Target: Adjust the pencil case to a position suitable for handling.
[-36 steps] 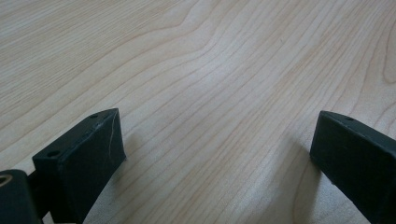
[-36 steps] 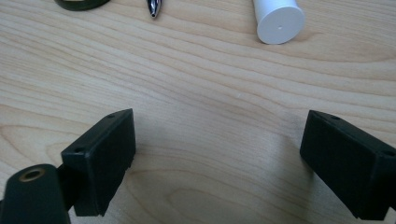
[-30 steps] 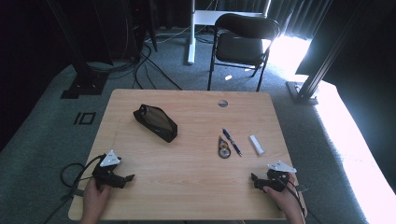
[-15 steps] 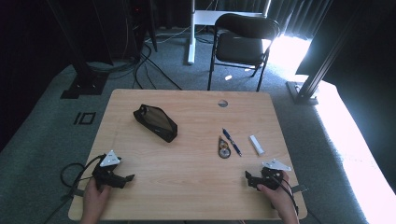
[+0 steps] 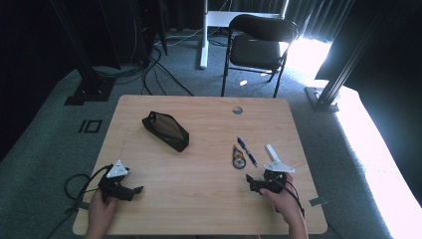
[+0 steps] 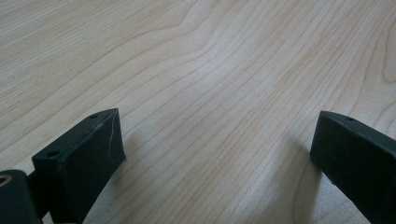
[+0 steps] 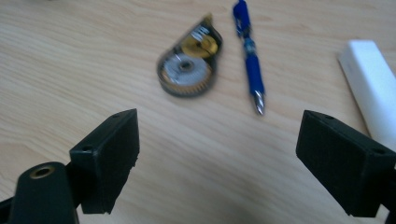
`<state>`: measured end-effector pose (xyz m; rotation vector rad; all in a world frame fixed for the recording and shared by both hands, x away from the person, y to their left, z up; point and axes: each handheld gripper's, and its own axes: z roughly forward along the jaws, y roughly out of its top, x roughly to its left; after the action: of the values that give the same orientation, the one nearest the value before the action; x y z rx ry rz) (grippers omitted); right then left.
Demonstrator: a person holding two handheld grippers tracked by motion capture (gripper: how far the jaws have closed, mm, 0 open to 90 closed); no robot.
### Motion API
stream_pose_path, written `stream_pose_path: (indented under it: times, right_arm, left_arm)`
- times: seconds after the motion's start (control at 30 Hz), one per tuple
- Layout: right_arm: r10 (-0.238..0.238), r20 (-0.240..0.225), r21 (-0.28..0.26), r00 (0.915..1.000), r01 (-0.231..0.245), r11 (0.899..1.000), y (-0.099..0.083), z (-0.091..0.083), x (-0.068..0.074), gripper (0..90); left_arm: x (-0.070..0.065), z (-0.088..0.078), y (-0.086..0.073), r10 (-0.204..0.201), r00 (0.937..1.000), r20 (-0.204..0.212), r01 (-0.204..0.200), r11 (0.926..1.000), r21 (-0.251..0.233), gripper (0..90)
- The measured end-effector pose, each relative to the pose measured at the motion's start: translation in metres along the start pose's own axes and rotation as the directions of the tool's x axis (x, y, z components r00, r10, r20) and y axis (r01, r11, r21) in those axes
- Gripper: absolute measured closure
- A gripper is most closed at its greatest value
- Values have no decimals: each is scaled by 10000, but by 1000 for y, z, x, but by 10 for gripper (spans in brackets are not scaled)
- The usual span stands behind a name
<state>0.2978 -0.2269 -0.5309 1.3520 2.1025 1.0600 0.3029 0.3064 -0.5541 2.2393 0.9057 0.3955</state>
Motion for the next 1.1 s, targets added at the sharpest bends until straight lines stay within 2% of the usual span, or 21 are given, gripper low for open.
stream_pose_path:
  times: [0.27,0.4,0.67,0.87,1.1]
  right_arm:
    - [-235,-245,-186,9994,230,9996,14,9,12,130]
    - [-516,-384,-308,9979,504,9983,24,14,22,130]
    - [-656,-652,-506,9957,624,9968,40,22,35,130]
    - [-788,-1071,-645,9911,722,9953,53,34,51,130]
    - [-1005,-1353,-666,9857,921,9935,63,46,62,132]
  left_arm:
    - [0,0,0,18,10000,2,-18,10000,2,29]
    - [0,0,0,13,10000,3,-13,10000,1,28]
    - [0,0,0,25,10000,4,-25,10000,7,28]
    - [0,0,0,41,10000,44,-41,10000,12,24]
    - [0,0,0,24,10000,46,-24,10000,15,24]
